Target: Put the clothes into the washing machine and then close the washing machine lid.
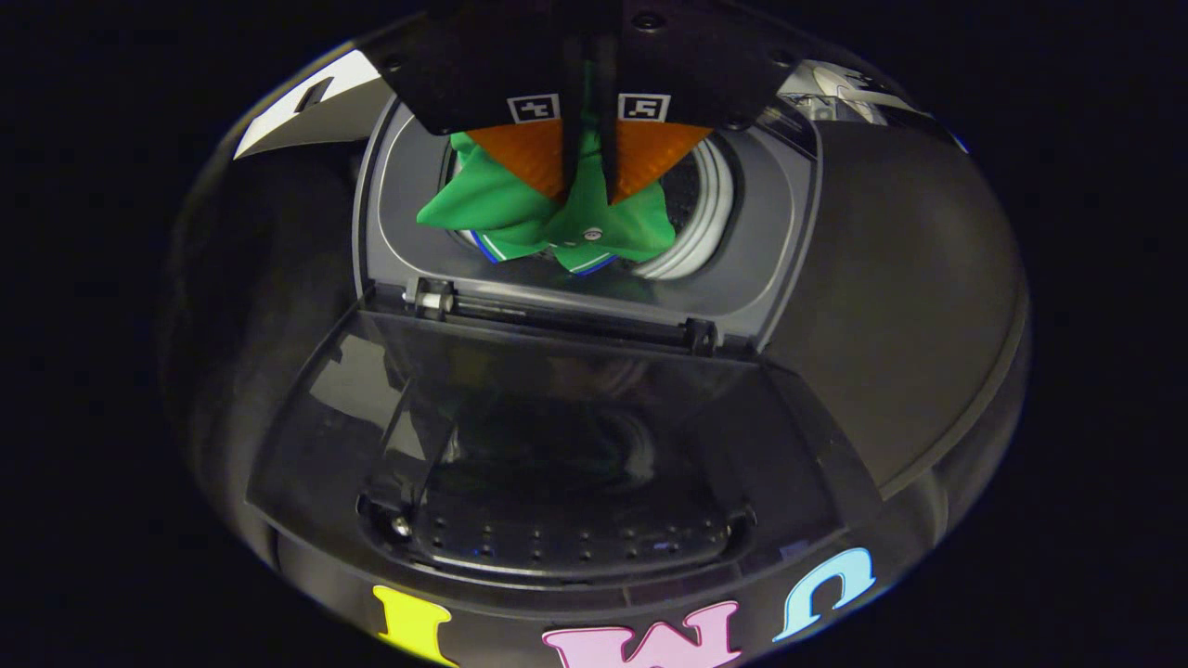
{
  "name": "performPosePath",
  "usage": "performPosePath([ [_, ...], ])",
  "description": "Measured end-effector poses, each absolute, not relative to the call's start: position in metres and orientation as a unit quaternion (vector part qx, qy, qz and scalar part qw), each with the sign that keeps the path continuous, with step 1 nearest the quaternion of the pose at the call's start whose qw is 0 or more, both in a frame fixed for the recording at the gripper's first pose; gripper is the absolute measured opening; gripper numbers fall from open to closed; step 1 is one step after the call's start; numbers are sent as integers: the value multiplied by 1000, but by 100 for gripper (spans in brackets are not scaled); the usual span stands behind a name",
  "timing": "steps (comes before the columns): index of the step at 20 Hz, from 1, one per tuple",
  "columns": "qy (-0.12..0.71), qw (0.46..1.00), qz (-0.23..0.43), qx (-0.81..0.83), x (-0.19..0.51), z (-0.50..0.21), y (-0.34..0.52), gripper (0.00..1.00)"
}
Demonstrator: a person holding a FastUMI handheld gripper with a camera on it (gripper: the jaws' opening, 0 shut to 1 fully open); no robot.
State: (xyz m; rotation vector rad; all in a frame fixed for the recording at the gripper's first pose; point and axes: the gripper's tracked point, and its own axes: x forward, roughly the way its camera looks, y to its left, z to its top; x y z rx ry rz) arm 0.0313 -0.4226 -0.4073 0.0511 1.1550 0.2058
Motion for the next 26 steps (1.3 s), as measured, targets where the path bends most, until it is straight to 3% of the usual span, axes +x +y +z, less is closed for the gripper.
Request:
performPosePath([
  [11,566,821,78,-5,15,-441,-420,9],
  [18,569,818,71,40,22,-442,-413,19],
  [20,563,822,85,36,21,-438,-406,27],
  [25,532,840,104,8,30,-422,-402,98],
  [26,519,848,107,1,36,-413,-402,98],
])
